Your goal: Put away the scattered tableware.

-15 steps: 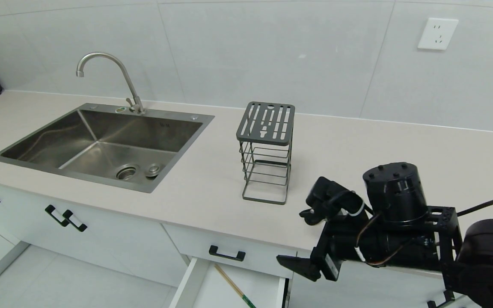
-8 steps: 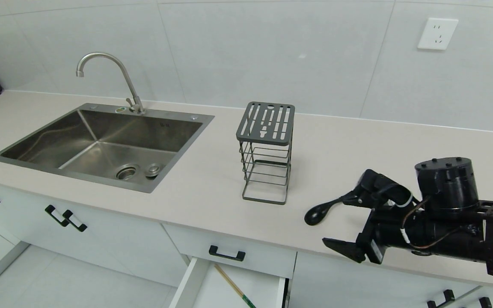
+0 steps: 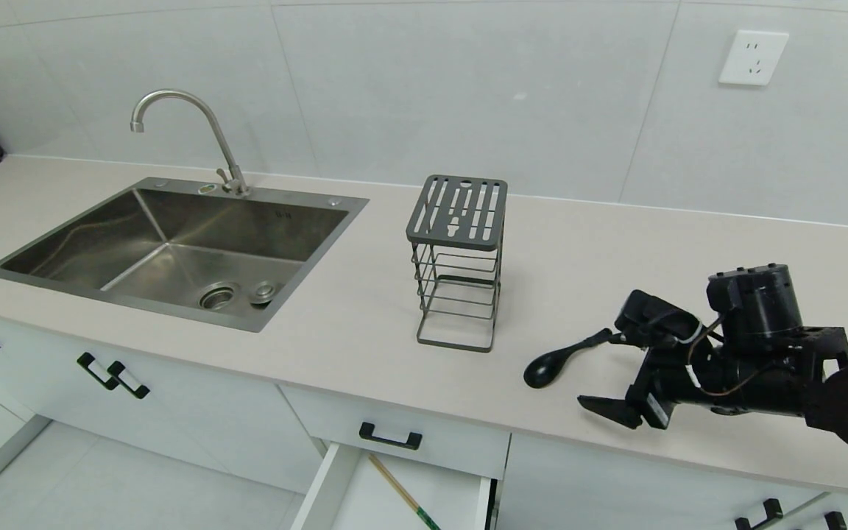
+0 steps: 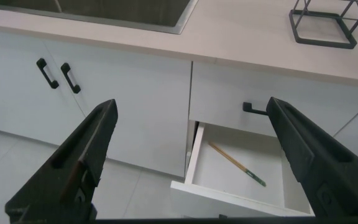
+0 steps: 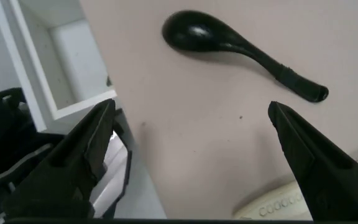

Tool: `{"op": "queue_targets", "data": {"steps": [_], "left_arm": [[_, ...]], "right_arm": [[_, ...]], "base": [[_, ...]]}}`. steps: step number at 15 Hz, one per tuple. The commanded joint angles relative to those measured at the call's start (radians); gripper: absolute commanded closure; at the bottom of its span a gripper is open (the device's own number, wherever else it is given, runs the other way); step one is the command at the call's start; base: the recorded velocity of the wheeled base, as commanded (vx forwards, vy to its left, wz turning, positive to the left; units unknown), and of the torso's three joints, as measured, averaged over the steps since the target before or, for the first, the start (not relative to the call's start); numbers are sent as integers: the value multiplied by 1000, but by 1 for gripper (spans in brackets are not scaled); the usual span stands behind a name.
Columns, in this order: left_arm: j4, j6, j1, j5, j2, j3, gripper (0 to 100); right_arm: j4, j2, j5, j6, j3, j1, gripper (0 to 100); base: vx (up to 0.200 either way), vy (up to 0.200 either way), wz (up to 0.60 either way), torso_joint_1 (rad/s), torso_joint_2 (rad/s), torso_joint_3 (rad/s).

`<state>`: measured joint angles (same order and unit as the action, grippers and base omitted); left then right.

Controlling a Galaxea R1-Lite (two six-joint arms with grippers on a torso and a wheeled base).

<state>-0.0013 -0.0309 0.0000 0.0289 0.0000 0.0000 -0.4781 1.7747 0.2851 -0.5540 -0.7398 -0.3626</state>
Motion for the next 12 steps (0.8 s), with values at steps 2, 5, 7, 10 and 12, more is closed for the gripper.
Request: {"op": "queue_targets", "data": {"steps": [2, 5, 7, 10, 12], "left_arm": [[0, 0, 0, 0, 0, 0, 0], [0, 0, 0, 0, 0, 0, 0], [0, 0, 0, 0, 0, 0, 0], [0, 0, 0, 0, 0, 0, 0], [0, 0, 0, 0, 0, 0, 0]], "right_arm": [[3, 123, 0, -21, -104, 22, 0], [39, 170, 12, -49, -167, 40, 0], [39, 200, 34, -61, -196, 42, 0], [39, 261, 39, -61, -271, 40, 0], [39, 305, 55, -61, -317, 37, 0]], "base": [[0, 0, 0, 0, 0, 0], [0, 0, 0, 0, 0, 0], [0, 0, 0, 0, 0, 0], [0, 0, 0, 0, 0, 0], [0, 0, 0, 0, 0, 0]]}}
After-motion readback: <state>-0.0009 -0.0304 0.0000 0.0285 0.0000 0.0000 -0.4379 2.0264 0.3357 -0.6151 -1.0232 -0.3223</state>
